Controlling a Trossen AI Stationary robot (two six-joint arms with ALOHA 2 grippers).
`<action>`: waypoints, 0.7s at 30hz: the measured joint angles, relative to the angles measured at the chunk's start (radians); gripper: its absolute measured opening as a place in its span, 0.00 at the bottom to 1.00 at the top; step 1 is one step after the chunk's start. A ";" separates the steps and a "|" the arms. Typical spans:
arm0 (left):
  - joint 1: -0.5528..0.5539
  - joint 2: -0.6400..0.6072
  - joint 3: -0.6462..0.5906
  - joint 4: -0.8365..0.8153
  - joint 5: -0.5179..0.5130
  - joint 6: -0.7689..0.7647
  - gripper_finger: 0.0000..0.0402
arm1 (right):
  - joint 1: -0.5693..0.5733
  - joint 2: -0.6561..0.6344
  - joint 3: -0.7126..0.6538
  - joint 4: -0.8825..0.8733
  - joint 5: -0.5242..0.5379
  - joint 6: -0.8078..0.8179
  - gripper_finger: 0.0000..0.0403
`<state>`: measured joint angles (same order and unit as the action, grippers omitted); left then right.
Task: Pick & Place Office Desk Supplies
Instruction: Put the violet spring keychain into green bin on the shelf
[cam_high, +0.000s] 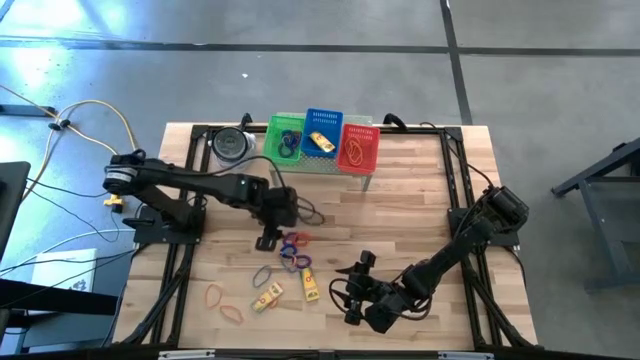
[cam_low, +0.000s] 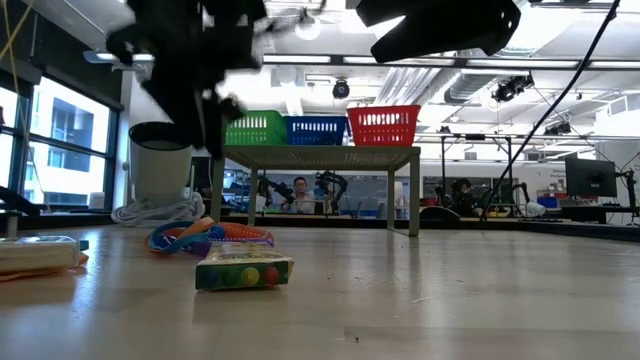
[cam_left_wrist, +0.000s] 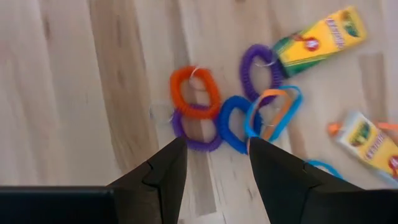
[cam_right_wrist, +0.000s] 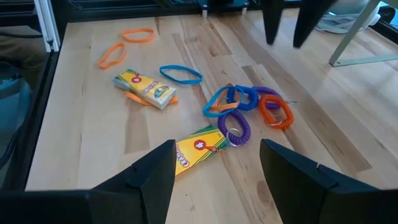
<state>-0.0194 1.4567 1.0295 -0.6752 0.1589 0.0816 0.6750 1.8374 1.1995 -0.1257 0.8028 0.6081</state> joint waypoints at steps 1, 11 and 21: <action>0.014 0.000 -0.031 0.029 0.016 -0.019 0.42 | 0.000 0.000 0.000 0.000 0.000 0.001 0.55; 0.010 0.000 -0.211 0.246 0.035 -0.245 0.42 | -0.004 0.002 0.000 0.000 0.006 0.023 0.55; -0.081 0.022 -0.214 0.319 -0.292 -0.376 0.42 | -0.008 0.003 0.000 0.017 0.005 0.026 0.55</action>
<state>-0.1003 1.4782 0.8155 -0.3566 -0.1329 -0.2949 0.6666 1.8400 1.1995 -0.1082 0.8078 0.6342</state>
